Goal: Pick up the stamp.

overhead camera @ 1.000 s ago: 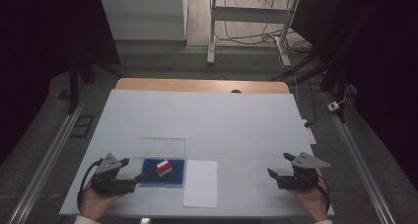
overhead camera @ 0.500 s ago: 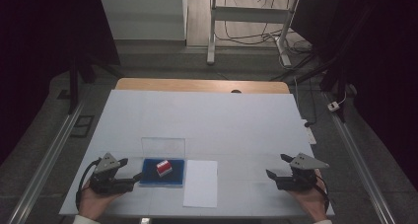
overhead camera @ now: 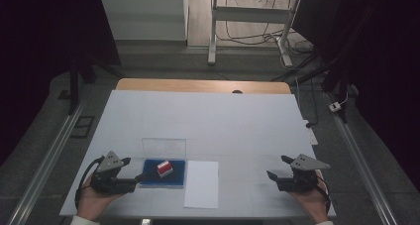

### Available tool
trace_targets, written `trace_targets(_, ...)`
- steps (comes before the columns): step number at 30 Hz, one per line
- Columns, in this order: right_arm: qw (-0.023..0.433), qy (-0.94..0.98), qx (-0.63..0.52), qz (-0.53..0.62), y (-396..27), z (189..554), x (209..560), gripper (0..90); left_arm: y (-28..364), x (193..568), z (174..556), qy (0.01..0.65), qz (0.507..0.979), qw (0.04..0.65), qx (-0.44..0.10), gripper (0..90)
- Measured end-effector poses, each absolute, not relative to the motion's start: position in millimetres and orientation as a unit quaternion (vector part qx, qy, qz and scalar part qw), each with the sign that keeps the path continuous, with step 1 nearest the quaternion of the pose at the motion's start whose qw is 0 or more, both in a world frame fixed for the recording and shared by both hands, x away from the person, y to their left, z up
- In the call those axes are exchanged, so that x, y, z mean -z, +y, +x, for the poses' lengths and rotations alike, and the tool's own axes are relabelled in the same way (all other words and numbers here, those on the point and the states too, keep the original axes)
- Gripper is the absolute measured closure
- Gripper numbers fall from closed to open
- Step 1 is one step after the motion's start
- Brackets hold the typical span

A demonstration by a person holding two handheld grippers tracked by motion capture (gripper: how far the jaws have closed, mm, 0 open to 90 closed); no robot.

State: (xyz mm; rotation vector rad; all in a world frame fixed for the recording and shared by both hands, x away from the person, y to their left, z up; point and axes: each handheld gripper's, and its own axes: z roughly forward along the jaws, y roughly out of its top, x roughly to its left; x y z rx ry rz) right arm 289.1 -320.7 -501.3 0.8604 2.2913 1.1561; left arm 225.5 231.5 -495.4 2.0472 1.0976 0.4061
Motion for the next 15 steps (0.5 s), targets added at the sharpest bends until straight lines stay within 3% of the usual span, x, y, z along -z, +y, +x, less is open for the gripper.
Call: trace_targets(15, 0.217, 0.832, -0.409, 0.305, -319.0, 287.4, 503.4, 21.4, 206.5, 471.1, 229.5, 0.383, 0.825, 0.385, -0.156, 24.9)
